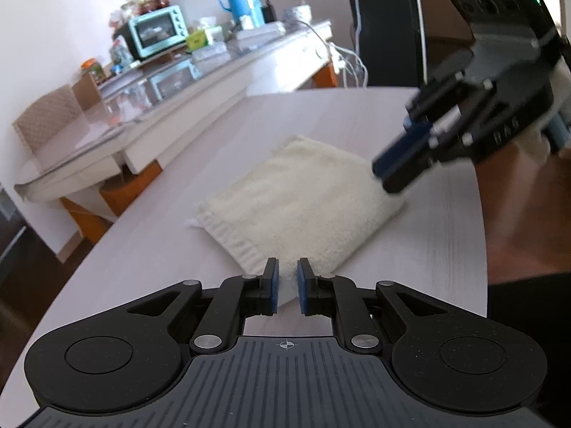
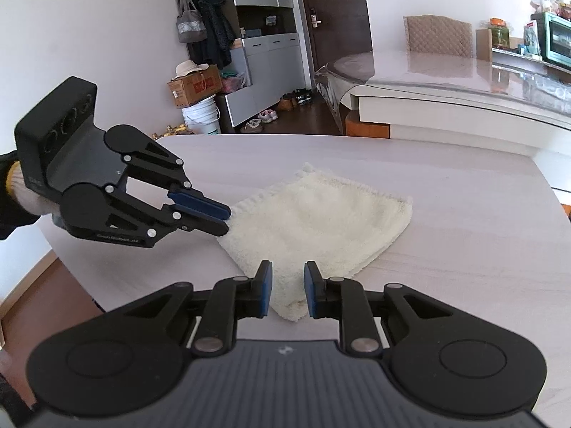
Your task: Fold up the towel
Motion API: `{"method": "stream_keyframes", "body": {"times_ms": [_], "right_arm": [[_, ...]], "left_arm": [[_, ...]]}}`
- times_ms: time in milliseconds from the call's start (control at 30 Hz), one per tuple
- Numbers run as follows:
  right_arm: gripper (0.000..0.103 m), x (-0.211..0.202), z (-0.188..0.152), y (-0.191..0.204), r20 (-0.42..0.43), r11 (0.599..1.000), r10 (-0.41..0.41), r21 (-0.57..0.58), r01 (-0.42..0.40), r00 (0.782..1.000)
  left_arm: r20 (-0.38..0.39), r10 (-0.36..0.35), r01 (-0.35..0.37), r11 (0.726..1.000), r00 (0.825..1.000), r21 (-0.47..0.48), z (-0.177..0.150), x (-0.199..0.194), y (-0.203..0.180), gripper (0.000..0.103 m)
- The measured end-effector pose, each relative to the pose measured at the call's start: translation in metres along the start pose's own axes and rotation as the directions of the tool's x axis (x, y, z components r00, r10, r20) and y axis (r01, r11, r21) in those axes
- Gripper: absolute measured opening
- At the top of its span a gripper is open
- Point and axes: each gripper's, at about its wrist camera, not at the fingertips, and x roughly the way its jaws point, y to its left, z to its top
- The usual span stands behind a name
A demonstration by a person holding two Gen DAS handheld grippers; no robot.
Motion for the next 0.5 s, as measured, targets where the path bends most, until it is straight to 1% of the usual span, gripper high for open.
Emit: {"method": "stream_keyframes", "body": {"times_ms": [67, 100, 167, 267, 300, 433, 467, 500], "right_arm": [[0.022, -0.001, 0.003, 0.000, 0.018, 1.000, -0.017, 0.007, 0.017, 1.000], [0.024, -0.002, 0.004, 0.001, 0.025, 0.999, -0.034, 0.012, 0.034, 0.999], [0.025, 0.000, 0.005, 0.002, 0.024, 0.997, -0.078, 0.018, 0.078, 0.997], [0.026, 0.004, 0.003, 0.006, 0.021, 0.992, -0.126, 0.020, 0.126, 0.992], [0.026, 0.004, 0.002, 0.007, 0.024, 0.991, -0.133, 0.025, 0.133, 0.991], [0.026, 0.006, 0.000, 0.009, 0.036, 0.985, -0.166, 0.054, 0.164, 0.986], [0.028, 0.008, 0.000, 0.010, 0.034, 0.981, -0.185, 0.060, 0.183, 0.982], [0.031, 0.009, 0.000, 0.011, 0.032, 0.978, -0.200, 0.064, 0.197, 0.979]], "left_arm": [[0.008, 0.020, -0.019, 0.999, 1.000, -0.035, 0.005, -0.001, 0.006, 0.014], [0.004, 0.027, -0.027, 0.999, 1.000, -0.042, 0.007, 0.001, 0.007, 0.014], [-0.012, 0.041, -0.041, 0.998, 0.999, -0.050, 0.011, 0.009, 0.009, 0.014], [-0.029, 0.042, -0.044, 0.997, 0.999, -0.070, 0.013, 0.020, 0.010, 0.017], [-0.035, 0.039, -0.041, 0.996, 0.999, -0.079, 0.013, 0.022, 0.010, 0.021], [-0.047, 0.056, -0.061, 0.991, 0.997, -0.118, 0.012, 0.026, 0.009, 0.027], [-0.052, 0.067, -0.073, 0.989, 0.996, -0.125, 0.012, 0.026, 0.009, 0.033], [-0.058, 0.078, -0.085, 0.988, 0.995, -0.132, 0.012, 0.026, 0.008, 0.039]]}}
